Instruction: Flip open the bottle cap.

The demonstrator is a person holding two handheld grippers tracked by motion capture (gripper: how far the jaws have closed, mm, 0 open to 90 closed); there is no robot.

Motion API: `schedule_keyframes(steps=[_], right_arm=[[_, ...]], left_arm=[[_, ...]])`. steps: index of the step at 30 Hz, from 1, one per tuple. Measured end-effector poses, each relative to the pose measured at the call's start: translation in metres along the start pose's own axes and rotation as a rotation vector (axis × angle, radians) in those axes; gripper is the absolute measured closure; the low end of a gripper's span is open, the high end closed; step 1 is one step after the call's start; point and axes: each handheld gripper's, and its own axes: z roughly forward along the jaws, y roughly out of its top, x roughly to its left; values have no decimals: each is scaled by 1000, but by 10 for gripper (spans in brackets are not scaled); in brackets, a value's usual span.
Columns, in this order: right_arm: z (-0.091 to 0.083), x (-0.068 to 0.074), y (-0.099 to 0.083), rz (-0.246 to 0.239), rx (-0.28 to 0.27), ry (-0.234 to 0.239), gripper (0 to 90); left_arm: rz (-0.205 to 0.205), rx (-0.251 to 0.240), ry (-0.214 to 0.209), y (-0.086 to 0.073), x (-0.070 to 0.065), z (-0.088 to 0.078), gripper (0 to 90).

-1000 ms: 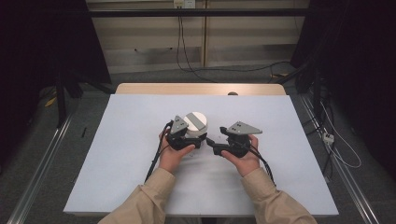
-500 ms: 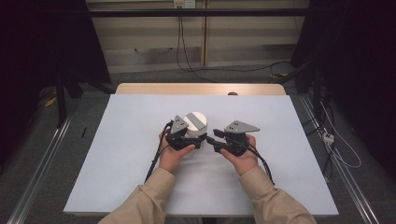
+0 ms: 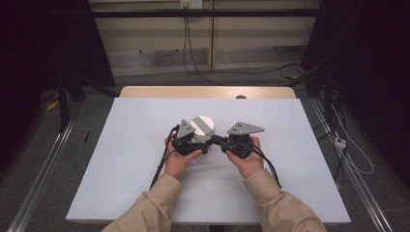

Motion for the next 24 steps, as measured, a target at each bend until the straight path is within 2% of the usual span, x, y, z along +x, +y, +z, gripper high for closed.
schedule_keyframes(steps=[24], right_arm=[[0, 0, 24, -27, -35, 4, 900]], left_arm=[[-5, 3, 0, 0, 0, 0, 178]])
